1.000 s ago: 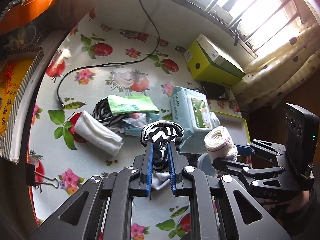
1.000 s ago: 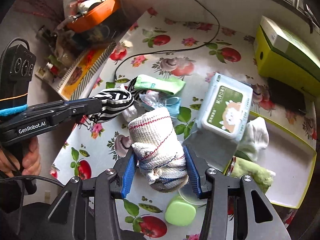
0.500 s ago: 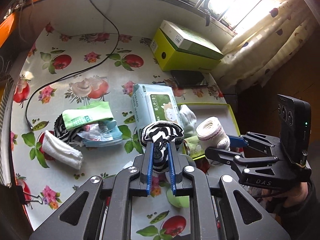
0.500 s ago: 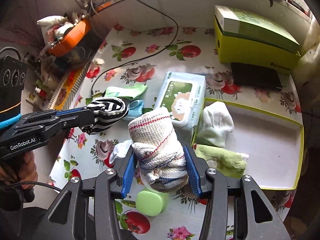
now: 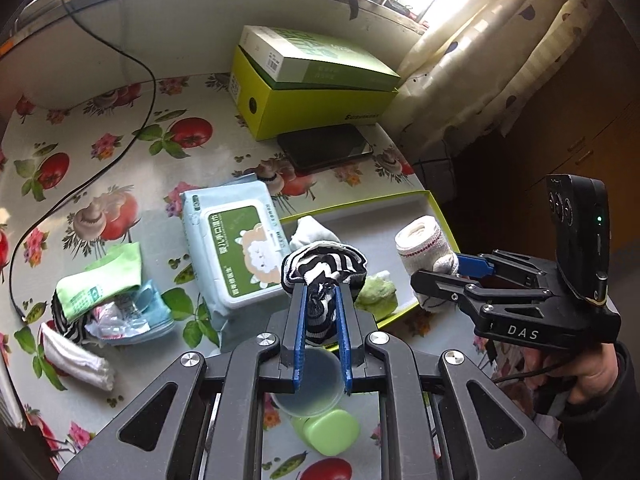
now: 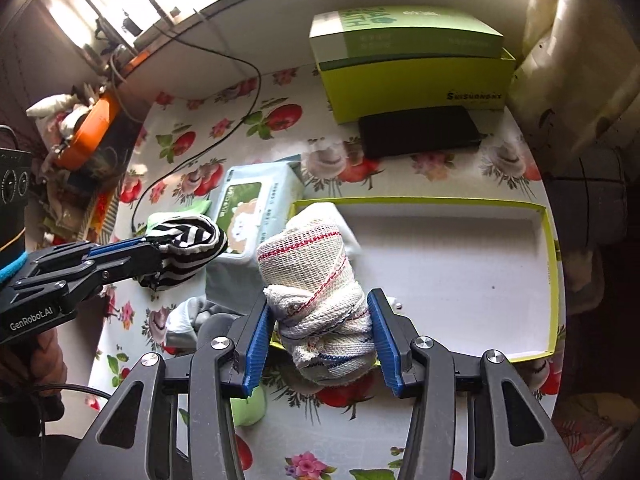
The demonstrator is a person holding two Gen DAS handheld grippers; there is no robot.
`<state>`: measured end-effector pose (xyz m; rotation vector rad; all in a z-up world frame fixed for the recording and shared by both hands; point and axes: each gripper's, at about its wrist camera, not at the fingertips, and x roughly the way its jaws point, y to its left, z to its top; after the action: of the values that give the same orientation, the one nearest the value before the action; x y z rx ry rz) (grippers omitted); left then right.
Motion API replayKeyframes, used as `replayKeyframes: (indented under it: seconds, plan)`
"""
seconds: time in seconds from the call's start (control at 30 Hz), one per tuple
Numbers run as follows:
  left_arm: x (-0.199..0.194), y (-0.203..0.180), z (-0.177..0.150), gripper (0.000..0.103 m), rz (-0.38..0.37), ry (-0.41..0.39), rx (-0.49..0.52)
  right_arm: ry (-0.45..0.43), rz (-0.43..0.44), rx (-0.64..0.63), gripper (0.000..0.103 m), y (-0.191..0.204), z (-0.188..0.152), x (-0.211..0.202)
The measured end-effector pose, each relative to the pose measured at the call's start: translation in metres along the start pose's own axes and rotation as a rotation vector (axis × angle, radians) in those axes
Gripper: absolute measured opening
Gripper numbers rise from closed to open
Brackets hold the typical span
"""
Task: Organize soft objects
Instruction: 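Carry both socks to the tray while the left tool releases the striped sock inside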
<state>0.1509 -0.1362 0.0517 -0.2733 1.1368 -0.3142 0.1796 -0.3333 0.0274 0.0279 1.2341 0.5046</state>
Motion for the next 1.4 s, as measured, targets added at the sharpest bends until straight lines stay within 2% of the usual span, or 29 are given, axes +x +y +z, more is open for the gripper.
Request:
replayKeyframes:
  seconds: [0.47,0.67,0.8,0.87,1.03,1.4]
  plan:
    - [0.08,-0.046,0.035,0.014,-0.015,0.092,0.122,0.007,-0.032,0.106,0.046,-0.051,-0.004,0.011]
    - [0.112,-0.057,0.044,0.015,-0.01,0.119,0.142,0.02,-0.038,0.136,0.046,-0.067,-0.006,0.018]
    - [0.134,-0.056,0.049,0.019,-0.022,0.177,0.123,0.029,-0.046,0.151,0.046,-0.075,-0.005,0.024]
    - [0.142,-0.055,0.048,0.025,-0.016,0.197,0.116,0.033,-0.047,0.161,0.046,-0.08,-0.004,0.029]
    - [0.135,-0.048,0.047,0.036,-0.025,0.191,0.082,0.038,-0.054,0.176,0.046,-0.089,0.003,0.041]
    - [0.08,-0.023,0.039,0.037,-0.014,0.107,0.011,0.081,-0.064,0.176,0.047,-0.085,0.031,0.082]
